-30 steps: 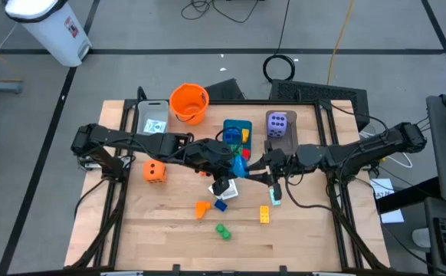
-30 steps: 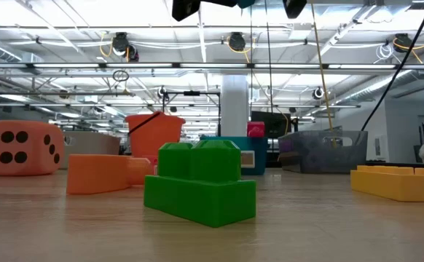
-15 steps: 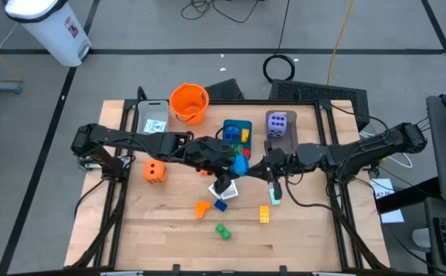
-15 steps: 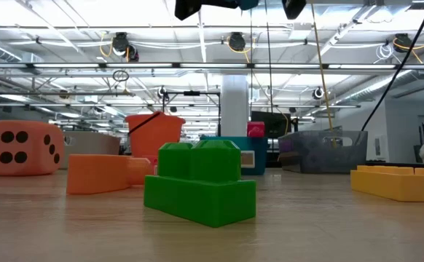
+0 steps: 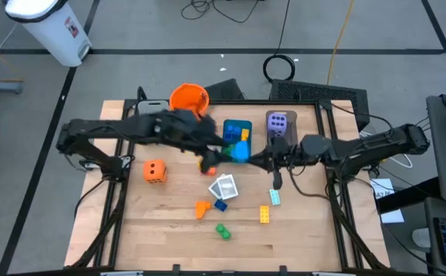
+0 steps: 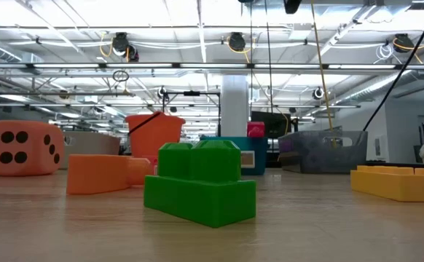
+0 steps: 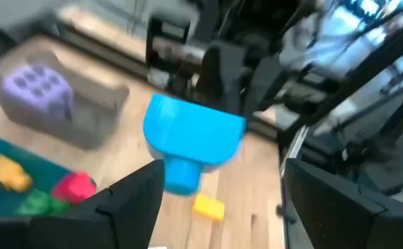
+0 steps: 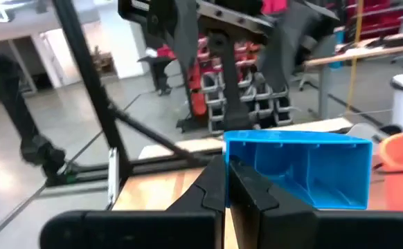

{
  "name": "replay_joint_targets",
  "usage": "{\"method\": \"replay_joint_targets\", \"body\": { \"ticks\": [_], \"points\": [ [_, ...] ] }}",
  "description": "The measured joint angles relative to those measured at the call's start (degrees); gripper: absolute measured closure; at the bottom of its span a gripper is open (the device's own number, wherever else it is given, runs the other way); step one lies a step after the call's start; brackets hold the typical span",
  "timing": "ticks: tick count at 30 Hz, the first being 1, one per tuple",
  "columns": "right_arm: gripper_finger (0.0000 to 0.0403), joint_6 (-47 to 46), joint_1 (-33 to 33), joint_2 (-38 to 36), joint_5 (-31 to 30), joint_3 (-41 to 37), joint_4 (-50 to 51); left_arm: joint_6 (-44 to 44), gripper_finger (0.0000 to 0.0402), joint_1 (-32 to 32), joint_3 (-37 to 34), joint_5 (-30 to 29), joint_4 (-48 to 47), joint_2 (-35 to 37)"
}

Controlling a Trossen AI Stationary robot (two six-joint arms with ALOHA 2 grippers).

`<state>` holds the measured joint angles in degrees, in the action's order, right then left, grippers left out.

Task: Pick & Place Toys
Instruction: Put the blue game piece into the blue bin

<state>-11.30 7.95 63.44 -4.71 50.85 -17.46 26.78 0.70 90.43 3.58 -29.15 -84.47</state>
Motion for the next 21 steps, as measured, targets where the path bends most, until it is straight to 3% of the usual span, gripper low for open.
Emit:
{"method": "replay_joint_targets", "body": {
  "ticks": [5, 11, 16, 21],
  "points": [
    [0.0402, 1.56, -3.66, 0.26, 0.32, 8.51, 10.69, -3.02, 0.0112, -1.48, 0.07, -3.87, 0.73, 7.72],
    [0.0402, 5.89, -10.09, 6.28, 1.72, 18.1, 27.48, -8.32, 0.0119, -1.41, 0.09, -5.56, 6.99, 13.64],
    [0.0402, 4.8, -16.48, 13.84, 7.77, 19.12, 32.47, -12.14, 0.0119, -1.21, 0.07, -5.1, 10.93, 15.59],
    [0.0402, 4.07, -20.61, 21.83, 7.98, 19.12, 33.66, -13.63, 0.0119, -1.2, 0.0, -1.65, 13.32, 16.07]
  ]
}}
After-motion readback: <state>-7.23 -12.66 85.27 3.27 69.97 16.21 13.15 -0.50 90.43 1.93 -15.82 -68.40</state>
